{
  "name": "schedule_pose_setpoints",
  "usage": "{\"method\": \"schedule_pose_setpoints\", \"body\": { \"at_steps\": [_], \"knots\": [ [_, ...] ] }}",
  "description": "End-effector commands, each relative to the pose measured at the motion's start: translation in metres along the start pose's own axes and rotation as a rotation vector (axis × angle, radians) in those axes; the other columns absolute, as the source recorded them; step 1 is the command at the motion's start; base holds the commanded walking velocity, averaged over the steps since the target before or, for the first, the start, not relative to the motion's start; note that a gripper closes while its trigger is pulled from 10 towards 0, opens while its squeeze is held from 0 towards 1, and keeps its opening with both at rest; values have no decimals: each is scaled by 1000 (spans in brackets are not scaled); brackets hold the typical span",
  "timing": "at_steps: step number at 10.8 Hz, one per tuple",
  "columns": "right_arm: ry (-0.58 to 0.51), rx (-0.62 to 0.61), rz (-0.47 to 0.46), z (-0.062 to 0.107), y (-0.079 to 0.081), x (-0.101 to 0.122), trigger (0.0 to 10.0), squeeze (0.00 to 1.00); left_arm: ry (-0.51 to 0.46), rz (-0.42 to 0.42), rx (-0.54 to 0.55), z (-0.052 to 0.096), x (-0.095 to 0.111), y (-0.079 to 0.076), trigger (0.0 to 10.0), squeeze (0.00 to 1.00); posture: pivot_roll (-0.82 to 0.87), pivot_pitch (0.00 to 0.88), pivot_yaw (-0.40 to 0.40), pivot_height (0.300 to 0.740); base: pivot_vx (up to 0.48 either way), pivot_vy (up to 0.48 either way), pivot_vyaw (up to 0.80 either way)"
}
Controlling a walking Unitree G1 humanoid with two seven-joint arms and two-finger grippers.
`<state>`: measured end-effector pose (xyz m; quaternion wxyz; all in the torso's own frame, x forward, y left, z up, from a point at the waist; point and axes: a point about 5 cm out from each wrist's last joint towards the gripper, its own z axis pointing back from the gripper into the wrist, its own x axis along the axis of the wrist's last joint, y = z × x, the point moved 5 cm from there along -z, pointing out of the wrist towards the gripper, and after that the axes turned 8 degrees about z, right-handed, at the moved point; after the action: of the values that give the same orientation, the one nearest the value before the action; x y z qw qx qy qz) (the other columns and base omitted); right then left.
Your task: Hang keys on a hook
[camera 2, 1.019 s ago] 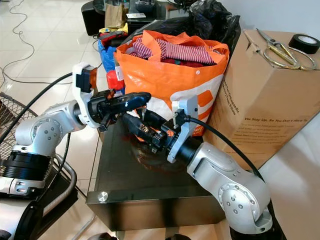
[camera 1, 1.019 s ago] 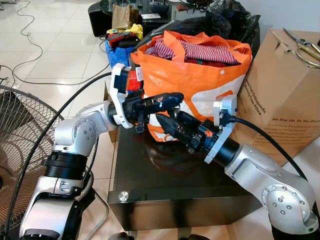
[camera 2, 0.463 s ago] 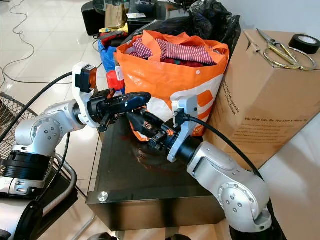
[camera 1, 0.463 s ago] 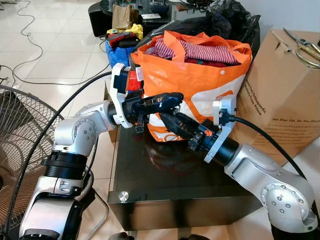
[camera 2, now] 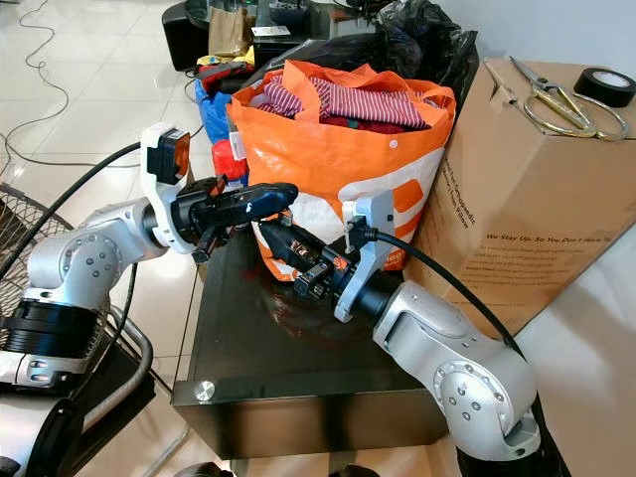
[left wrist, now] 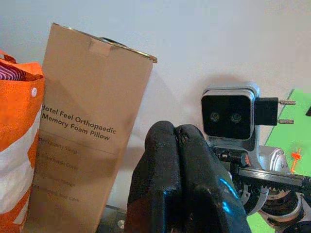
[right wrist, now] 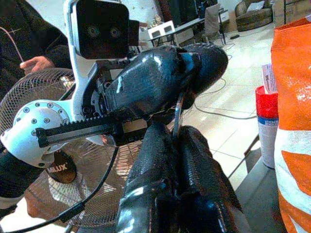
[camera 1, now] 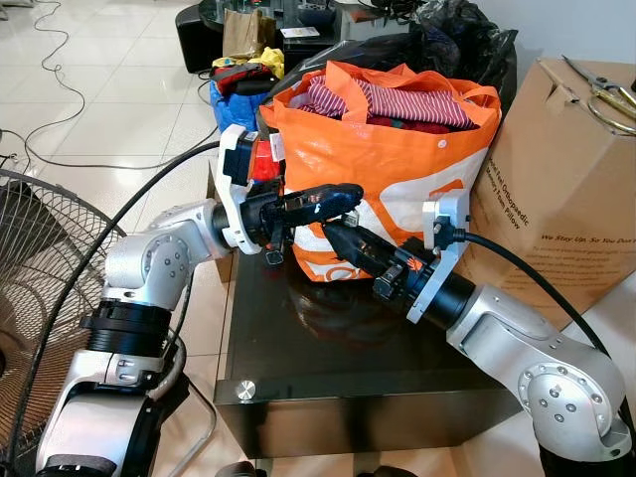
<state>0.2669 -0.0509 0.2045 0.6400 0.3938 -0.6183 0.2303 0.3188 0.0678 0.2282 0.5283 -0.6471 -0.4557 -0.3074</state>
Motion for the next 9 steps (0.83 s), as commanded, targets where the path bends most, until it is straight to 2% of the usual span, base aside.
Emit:
{"method": "schedule_pose_setpoints", "body": {
  "at_steps": [1,9],
  "knots": [
    [-21,7,19,0,-1,7,0,0,16,-29,9,0,3,0,0,0,-146,0,1,740,0,0,0],
    [-22,-3,28,3,-4,8,0,0,46,-22,105,25,-4,6,0,0,-147,0,7,740,0,0,0]
  ]
}}
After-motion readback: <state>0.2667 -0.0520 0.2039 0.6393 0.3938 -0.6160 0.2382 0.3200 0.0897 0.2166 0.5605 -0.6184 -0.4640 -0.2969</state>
